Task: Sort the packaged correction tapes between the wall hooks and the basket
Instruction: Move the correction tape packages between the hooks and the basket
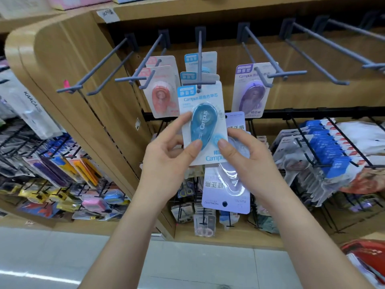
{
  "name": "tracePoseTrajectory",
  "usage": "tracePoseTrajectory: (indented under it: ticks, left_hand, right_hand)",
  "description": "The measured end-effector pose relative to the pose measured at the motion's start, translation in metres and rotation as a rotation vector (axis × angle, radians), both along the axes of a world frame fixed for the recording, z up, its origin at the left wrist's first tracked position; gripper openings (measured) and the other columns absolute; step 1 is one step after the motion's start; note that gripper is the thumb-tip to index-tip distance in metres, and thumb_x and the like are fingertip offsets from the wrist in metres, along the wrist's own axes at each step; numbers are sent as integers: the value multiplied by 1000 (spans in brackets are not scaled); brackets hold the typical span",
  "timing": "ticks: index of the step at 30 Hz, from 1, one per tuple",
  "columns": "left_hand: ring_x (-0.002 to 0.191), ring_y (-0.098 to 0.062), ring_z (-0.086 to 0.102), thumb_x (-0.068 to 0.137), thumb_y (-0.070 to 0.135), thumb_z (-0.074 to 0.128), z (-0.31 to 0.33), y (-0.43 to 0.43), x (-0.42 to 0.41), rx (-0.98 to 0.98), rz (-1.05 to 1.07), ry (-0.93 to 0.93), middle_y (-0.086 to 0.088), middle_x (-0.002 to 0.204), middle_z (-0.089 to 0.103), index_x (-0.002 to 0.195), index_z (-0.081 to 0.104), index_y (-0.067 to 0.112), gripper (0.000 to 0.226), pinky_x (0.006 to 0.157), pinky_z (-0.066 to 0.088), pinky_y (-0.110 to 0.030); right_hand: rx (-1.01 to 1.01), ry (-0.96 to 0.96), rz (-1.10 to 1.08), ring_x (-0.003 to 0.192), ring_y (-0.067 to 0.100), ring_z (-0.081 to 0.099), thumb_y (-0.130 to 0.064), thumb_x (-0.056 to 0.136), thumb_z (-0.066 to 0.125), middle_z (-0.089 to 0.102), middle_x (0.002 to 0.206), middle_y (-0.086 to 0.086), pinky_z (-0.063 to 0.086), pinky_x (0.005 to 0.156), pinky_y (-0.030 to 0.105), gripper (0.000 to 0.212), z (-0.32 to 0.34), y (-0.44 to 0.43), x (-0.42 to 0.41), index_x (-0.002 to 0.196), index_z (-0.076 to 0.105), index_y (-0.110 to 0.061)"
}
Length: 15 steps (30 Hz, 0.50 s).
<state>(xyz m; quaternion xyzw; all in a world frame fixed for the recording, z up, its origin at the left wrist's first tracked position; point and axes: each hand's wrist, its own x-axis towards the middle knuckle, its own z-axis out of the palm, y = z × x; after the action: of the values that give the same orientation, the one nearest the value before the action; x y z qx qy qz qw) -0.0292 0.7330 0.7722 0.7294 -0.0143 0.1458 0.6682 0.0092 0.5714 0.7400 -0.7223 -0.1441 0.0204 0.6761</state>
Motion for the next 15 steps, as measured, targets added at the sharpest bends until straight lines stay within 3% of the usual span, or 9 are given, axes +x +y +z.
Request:
tracePoseTrajectory:
  ticks: [4, 6, 9, 12, 15]
  left_hand:
    - [92, -10, 66, 93, 13, 66, -11, 3, 27, 108, 179, -11, -9, 106, 71, 126, 57, 37, 42, 86, 59, -37]
    - [94, -7, 65, 94, 16, 66, -16, 1, 43, 160, 228, -15, -8, 113, 71, 134, 57, 30, 44, 88, 57, -34]
    - [88, -4, 61, 95, 19, 64, -18, -2, 61, 213, 247, 13, -14, 111, 68, 139, 54, 30, 46, 84, 55, -31]
    - [116, -10, 56, 97, 26, 60, -16, -2, 57, 373, 280, 62, 3, 127, 60, 139, 51, 31, 43, 101, 49, -37]
    - [117, -5, 52, 93, 31, 63, -15, -10, 22, 351, 171, 40, 11, 123, 56, 125, 59, 34, 32, 100, 44, -27]
  right_hand:
    - [-48, 4, -82, 101, -14, 55, -39, 91, 62, 62, 109, -31, 40, 79, 4, 16, -7, -13, -5, 107, 65, -35]
    - [-43, 7, -125, 101, -10, 54, -44, 88, 61, 55, 113, -39, 40, 81, 13, 24, -9, -21, -9, 112, 59, -41]
    - [-42, -10, -166, 124, -10, 43, -55, 82, 63, 41, 119, -52, 39, 96, 20, 48, -8, -24, -13, 126, 45, -50]
    - [63, -38, -188, 126, 8, 54, -52, 84, 72, 49, 139, -23, 49, 98, 34, 64, -6, -19, -14, 135, 35, -52]
    - [196, 6, -247, 113, 6, 63, -48, 80, 77, 57, 134, -16, 55, 88, 31, 71, -6, -11, -13, 132, 29, -56]
